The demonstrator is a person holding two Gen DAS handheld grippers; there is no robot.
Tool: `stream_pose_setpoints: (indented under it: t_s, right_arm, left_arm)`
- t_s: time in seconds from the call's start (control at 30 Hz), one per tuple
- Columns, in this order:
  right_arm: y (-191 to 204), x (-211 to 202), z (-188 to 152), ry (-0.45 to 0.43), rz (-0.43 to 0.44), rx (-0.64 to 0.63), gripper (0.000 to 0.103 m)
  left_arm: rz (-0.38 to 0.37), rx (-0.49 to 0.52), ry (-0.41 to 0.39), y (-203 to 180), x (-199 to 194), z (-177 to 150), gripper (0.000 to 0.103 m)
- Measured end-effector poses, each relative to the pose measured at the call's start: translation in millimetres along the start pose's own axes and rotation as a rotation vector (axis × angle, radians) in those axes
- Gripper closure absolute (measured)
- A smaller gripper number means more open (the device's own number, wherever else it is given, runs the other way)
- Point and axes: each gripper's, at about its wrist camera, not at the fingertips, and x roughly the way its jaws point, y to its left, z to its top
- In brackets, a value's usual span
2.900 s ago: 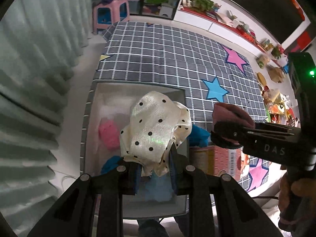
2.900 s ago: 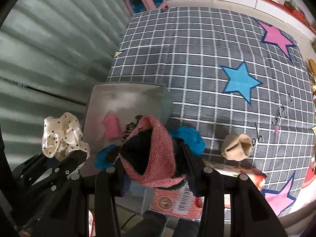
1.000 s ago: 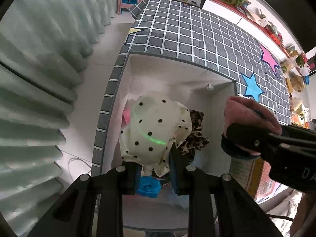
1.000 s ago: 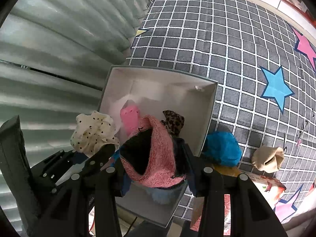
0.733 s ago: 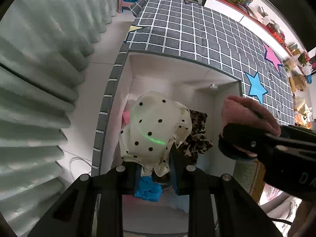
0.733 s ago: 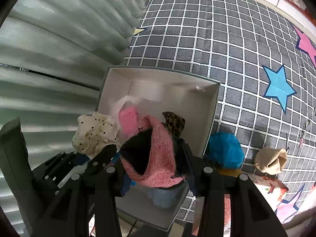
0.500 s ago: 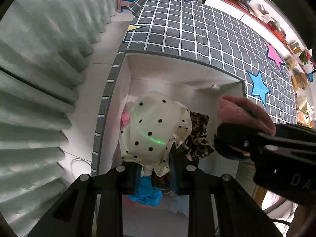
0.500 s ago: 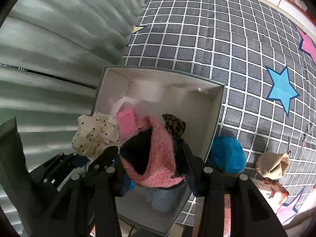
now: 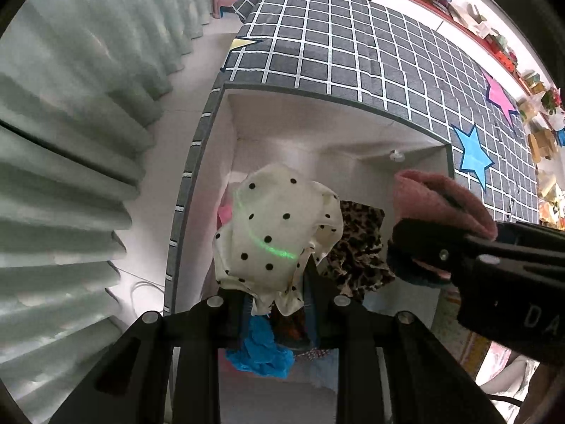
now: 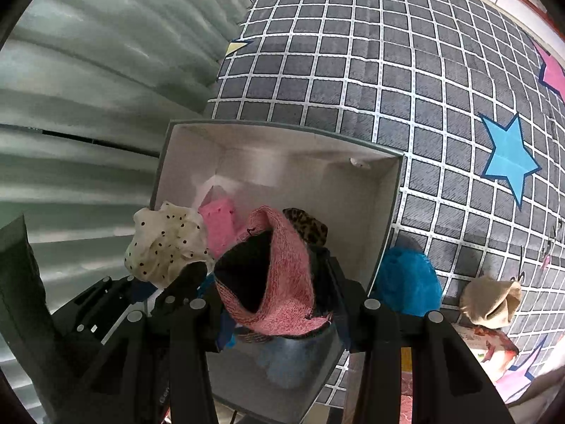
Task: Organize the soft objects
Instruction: 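Lower the right gripper's pink sock while the left lowers the polka-dot scrunchie into the box, then open both grippers to drop the sock and scrunchie into the box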
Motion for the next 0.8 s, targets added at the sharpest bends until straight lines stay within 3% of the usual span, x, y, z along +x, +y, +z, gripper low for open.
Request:
stream_pose_setpoints:
  t_s: [0.1, 0.3, 0.33, 0.4, 0.5, 0.57, 0.6, 0.77, 0.8]
  right_arm:
    - [0, 1, 0, 0.004, 0.006, -0.003, 0.056]
    - [-3, 2, 0, 0.006, 0.014, 0.004, 0.054]
    - [-4, 2, 0, 0.007, 0.016, 0.005, 0.048]
    - [-5, 0, 0, 0.000, 0.016, 0.007, 0.040]
    - [-5, -3, -1, -0.009, 0.019, 0.005, 0.039]
    - [-5, -6, -1, -0.015, 0.015, 0.004, 0.023]
    - [-5, -7, -1, -0.020, 0.009, 0.004, 0.014]
    - [-12, -19, -1, -0.046, -0.015, 0.021, 0.014]
    - [-13, -22, -1, -0.050, -0.022, 0.023, 0.004]
  left_arm:
    - [0.006, -0.003, -0.006, -1, 0, 0, 0.068]
    - [0.000, -0.003, -0.018, -2, -2, 0, 0.033]
    - [-0.001, -0.003, -0.020, -1, -3, 0, 0.025]
    - [0.000, -0.008, -0.033, -1, -5, 0, 0.022]
    - [0.006, -0.011, -0.029, 0, -6, 0, 0.017]
    - [0.013, -0.009, -0.032, -1, -6, 0, 0.001]
    - [0.017, -0.011, -0.037, -1, -7, -1, 0.000]
    - [0.006, -0.015, -0.042, -3, -13, 0, 0.000]
    - [0.006, -0.013, -0.043, -4, -15, 0, 0.000]
